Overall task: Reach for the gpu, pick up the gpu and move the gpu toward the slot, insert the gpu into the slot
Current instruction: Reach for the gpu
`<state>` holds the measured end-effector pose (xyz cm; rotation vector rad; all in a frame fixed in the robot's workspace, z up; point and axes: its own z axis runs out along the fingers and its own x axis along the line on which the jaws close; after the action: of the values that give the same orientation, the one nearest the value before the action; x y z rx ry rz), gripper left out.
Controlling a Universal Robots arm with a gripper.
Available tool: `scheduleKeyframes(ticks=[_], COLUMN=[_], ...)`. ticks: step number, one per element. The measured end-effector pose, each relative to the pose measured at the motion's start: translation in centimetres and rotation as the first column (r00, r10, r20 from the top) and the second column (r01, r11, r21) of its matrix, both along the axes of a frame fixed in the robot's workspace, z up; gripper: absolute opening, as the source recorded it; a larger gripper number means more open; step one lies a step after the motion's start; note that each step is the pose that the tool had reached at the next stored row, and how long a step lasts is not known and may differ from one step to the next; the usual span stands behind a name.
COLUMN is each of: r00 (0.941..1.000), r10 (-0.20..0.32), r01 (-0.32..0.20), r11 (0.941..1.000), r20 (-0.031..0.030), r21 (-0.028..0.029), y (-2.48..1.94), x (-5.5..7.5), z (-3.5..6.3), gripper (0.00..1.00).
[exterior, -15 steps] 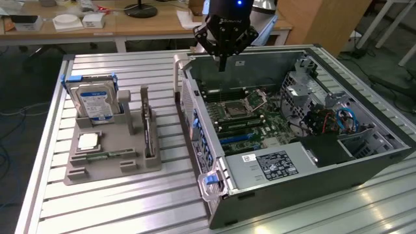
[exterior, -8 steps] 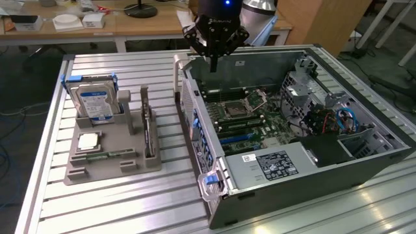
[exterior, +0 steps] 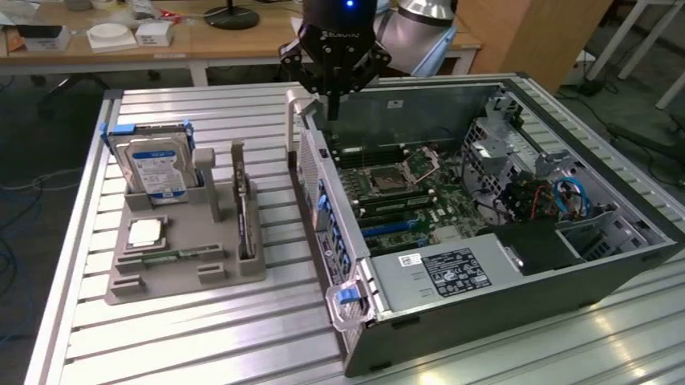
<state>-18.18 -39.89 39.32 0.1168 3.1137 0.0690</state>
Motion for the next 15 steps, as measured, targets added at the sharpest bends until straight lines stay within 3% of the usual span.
scheduleKeyframes(ticks=[15], r00=[1.0000], r10=[0.000], r01=[0.000], r11=[1.0000], r20=[0.0000], r21=[-0.0001], y=[-0.02], x=[-4.3], z=[-0.05], gripper=[0.10])
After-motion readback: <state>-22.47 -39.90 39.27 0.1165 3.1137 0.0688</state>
